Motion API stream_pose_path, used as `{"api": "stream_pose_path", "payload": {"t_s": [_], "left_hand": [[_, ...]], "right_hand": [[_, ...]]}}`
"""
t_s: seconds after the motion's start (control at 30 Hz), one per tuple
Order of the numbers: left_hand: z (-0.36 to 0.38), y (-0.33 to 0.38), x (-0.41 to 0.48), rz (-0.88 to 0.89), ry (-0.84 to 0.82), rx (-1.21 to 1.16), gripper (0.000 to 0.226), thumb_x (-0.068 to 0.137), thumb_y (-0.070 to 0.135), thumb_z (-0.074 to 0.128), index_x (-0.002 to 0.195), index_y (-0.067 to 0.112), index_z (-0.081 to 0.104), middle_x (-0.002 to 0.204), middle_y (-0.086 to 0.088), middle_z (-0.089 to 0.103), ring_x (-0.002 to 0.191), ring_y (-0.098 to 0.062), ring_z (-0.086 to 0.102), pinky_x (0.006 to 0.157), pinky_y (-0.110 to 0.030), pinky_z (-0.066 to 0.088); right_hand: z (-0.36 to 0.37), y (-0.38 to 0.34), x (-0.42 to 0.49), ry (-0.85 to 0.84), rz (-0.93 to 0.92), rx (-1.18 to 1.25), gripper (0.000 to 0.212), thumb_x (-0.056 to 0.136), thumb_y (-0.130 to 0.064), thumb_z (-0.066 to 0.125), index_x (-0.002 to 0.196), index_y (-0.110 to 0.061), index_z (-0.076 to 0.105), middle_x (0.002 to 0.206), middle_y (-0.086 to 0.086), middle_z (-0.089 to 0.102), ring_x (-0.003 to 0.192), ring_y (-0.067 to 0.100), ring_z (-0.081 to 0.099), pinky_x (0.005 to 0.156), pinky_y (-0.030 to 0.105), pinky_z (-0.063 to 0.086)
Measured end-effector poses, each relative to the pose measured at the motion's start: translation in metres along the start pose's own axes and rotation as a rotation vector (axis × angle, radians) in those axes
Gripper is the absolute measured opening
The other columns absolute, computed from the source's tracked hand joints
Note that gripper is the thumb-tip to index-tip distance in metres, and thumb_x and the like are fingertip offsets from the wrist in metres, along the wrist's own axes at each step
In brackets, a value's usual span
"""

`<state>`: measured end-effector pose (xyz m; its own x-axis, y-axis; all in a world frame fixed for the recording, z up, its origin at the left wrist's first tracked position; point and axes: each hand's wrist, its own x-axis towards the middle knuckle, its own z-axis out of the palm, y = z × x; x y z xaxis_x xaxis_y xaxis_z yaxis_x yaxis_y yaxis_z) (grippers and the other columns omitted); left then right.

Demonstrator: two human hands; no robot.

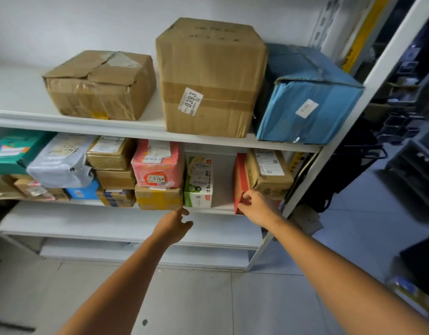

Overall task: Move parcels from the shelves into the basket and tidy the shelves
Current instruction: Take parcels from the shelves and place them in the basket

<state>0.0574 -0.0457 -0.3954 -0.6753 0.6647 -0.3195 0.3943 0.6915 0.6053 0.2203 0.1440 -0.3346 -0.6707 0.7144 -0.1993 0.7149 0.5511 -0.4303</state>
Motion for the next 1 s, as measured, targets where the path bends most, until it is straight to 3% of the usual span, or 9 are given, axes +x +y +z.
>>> {"api": "stream_pose_path", "payload": {"t_s": [0.1, 0.4, 0.53, 0.7, 0.83, 0.93, 1.0], "left_hand": [[0.000, -0.015, 0.008, -0.057, 0.024, -0.025, 0.042, 0.094, 0.034, 0.062, 0.132, 0.020, 0.055, 0.132, -0.009, 0.059, 0.115, -0.025, 0.058, 0.091, -0.033, 0.049], [0.037, -0.024, 0.066, -0.143, 0.158, -0.229, 0.049, 0.093, 0.034, 0.063, 0.137, 0.017, 0.050, 0.137, -0.009, 0.056, 0.123, -0.024, 0.054, 0.097, -0.034, 0.046], [0.062, -0.022, 0.090, -0.156, 0.205, -0.303, 0.054, 0.093, 0.030, 0.065, 0.140, 0.017, 0.044, 0.144, -0.007, 0.051, 0.130, -0.026, 0.050, 0.106, -0.040, 0.043], [0.086, -0.022, 0.108, -0.133, 0.241, -0.441, 0.067, 0.090, 0.020, 0.068, 0.147, 0.019, 0.033, 0.145, -0.002, 0.050, 0.134, -0.024, 0.046, 0.108, -0.042, 0.042], [0.094, -0.022, 0.117, -0.111, 0.273, -0.518, 0.071, 0.087, 0.016, 0.071, 0.146, 0.017, 0.033, 0.140, -0.001, 0.052, 0.130, -0.020, 0.050, 0.103, -0.033, 0.043], [0.096, -0.022, 0.121, -0.122, 0.289, -0.586, 0.072, 0.086, 0.011, 0.071, 0.147, 0.017, 0.032, 0.140, -0.003, 0.053, 0.128, -0.021, 0.052, 0.105, -0.039, 0.046], [0.096, -0.024, 0.123, -0.142, 0.293, -0.632, 0.070, 0.086, 0.007, 0.070, 0.145, 0.018, 0.033, 0.139, -0.004, 0.055, 0.126, -0.023, 0.054, 0.104, -0.044, 0.048]], "right_hand": [[0.027, -0.014, 0.027, -0.062, -0.020, 0.093, 0.043, 0.091, -0.040, 0.064, 0.128, -0.019, 0.058, 0.130, 0.005, 0.061, 0.110, 0.026, 0.062, 0.083, 0.030, 0.050], [0.095, -0.030, 0.125, -0.110, -0.019, 0.285, 0.047, 0.087, -0.031, 0.072, 0.127, -0.011, 0.058, 0.127, 0.011, 0.061, 0.112, 0.027, 0.059, 0.094, 0.041, 0.051], [0.110, -0.027, 0.154, -0.069, 0.006, 0.357, 0.050, 0.091, -0.029, 0.068, 0.133, -0.008, 0.052, 0.132, 0.013, 0.058, 0.116, 0.029, 0.058, 0.093, 0.037, 0.049], [0.129, -0.025, 0.172, -0.108, 0.025, 0.473, 0.046, 0.095, -0.018, 0.063, 0.136, -0.002, 0.048, 0.132, 0.012, 0.058, 0.115, 0.026, 0.059, 0.078, 0.026, 0.043], [0.146, -0.025, 0.183, -0.141, 0.037, 0.609, 0.042, 0.093, -0.022, 0.067, 0.129, -0.008, 0.054, 0.129, 0.010, 0.063, 0.110, 0.027, 0.063, 0.082, 0.031, 0.049], [0.151, -0.019, 0.188, -0.130, 0.034, 0.678, 0.044, 0.093, -0.022, 0.067, 0.133, -0.010, 0.052, 0.124, 0.004, 0.063, 0.107, 0.025, 0.063, 0.075, 0.027, 0.048], [0.153, -0.013, 0.189, -0.121, 0.039, 0.721, 0.044, 0.092, -0.022, 0.069, 0.131, -0.013, 0.053, 0.125, 0.004, 0.064, 0.105, 0.024, 0.064, 0.081, 0.034, 0.054]]}}
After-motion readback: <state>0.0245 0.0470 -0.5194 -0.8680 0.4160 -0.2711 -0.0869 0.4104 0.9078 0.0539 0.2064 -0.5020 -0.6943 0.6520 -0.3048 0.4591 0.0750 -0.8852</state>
